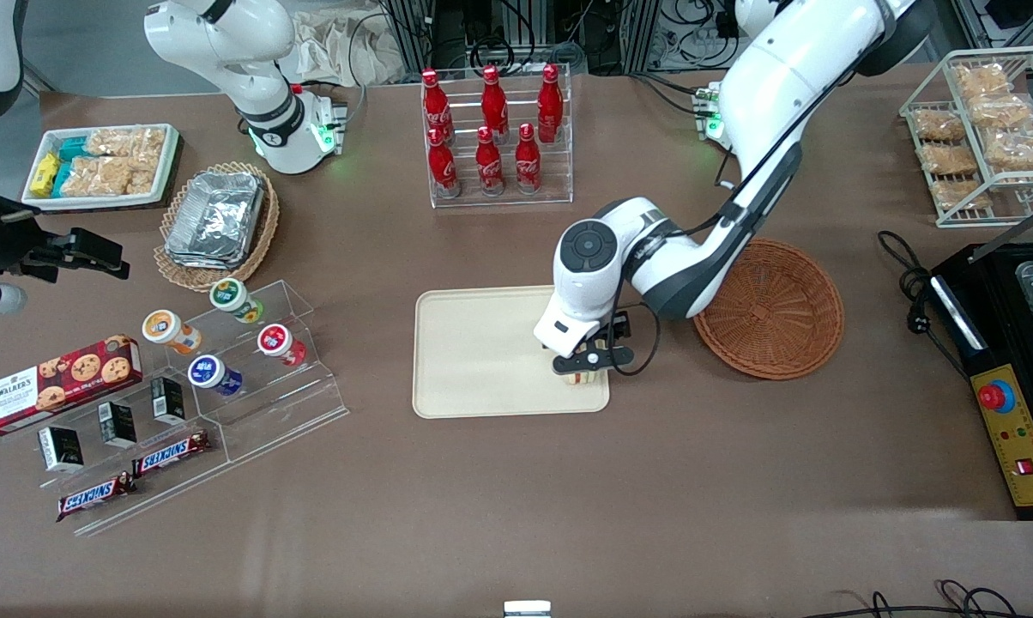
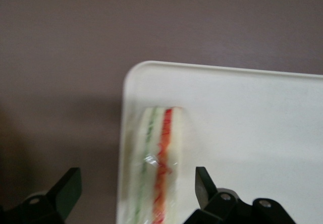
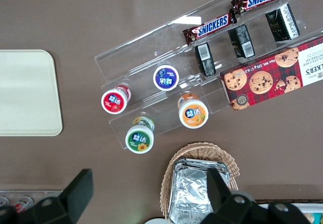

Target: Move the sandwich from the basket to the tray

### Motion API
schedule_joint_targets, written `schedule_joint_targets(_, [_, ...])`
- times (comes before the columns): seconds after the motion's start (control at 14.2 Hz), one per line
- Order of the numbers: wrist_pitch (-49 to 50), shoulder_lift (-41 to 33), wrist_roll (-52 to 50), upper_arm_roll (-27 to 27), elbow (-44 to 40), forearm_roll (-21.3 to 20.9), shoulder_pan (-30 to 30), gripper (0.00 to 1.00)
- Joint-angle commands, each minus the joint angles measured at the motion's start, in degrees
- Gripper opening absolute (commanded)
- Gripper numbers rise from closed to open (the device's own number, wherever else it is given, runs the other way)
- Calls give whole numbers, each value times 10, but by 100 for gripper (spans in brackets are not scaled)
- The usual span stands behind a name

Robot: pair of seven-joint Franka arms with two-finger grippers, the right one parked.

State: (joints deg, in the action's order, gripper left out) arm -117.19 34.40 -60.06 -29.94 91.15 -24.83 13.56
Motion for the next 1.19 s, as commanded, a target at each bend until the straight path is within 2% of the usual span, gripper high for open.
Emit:
schedule_joint_targets(0.0, [92, -78, -13, 2, -9, 58, 0, 100])
schedule_joint_targets(0.21, [97, -177, 7, 6, 29, 127, -45, 100])
schedule_joint_targets(0.35, [118, -251, 74, 78, 59, 174, -40, 100])
schedule_joint_targets(0.49, [152, -332, 184, 148, 103, 254, -39, 100])
schedule_joint_targets(0.63, [162, -393, 277, 196, 149, 263, -37, 100])
schedule_joint_targets(0.77, [195, -418, 378, 243, 156, 264, -38, 100])
schedule_joint_targets(0.98, [261, -422, 554, 315, 121, 264, -39, 100])
schedule_joint_targets(1.12, [296, -406, 593, 339, 76, 262, -42, 100])
